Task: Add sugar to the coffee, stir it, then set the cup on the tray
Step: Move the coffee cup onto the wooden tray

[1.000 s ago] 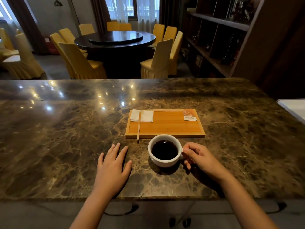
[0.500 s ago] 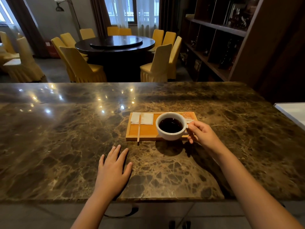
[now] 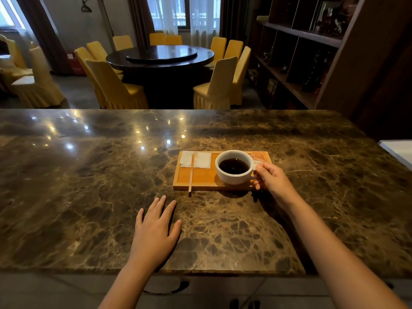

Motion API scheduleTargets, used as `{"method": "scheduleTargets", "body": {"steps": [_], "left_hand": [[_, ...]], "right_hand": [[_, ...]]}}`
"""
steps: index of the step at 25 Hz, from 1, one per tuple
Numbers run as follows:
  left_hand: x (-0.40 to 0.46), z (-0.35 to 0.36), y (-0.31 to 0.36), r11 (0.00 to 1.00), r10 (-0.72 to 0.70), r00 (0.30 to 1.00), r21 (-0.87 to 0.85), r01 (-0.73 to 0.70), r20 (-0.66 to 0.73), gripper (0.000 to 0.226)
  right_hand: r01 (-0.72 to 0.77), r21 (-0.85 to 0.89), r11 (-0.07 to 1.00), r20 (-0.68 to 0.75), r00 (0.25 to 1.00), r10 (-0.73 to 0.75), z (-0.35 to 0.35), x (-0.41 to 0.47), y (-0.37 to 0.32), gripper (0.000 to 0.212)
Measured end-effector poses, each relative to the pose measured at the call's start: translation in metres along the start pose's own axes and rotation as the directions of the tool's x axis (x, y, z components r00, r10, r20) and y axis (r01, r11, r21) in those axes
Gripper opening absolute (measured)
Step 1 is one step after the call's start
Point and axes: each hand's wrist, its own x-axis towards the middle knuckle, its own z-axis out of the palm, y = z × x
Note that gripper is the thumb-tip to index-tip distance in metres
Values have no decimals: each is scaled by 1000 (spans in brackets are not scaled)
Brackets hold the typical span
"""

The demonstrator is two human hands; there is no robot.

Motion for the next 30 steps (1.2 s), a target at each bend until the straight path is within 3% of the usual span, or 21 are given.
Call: {"method": "scheduleTargets", "body": {"steps": [13,19,30], "left_hand": [[1,2,0,1000,-3,1000,-8,3,-7,67],[1,2,-1,1000,-9,1000,-7,9,7,68],[1,2,-1,1000,-9,1000,-10,10,11,66]], "right_hand": [[-88,27,996,-37,995,89,1,7,-1,25],[-135,-19,991,-166,977,130,5,13,-8,17],[-166,-171,971,-183,974,134,9,43,-24,23]]}}
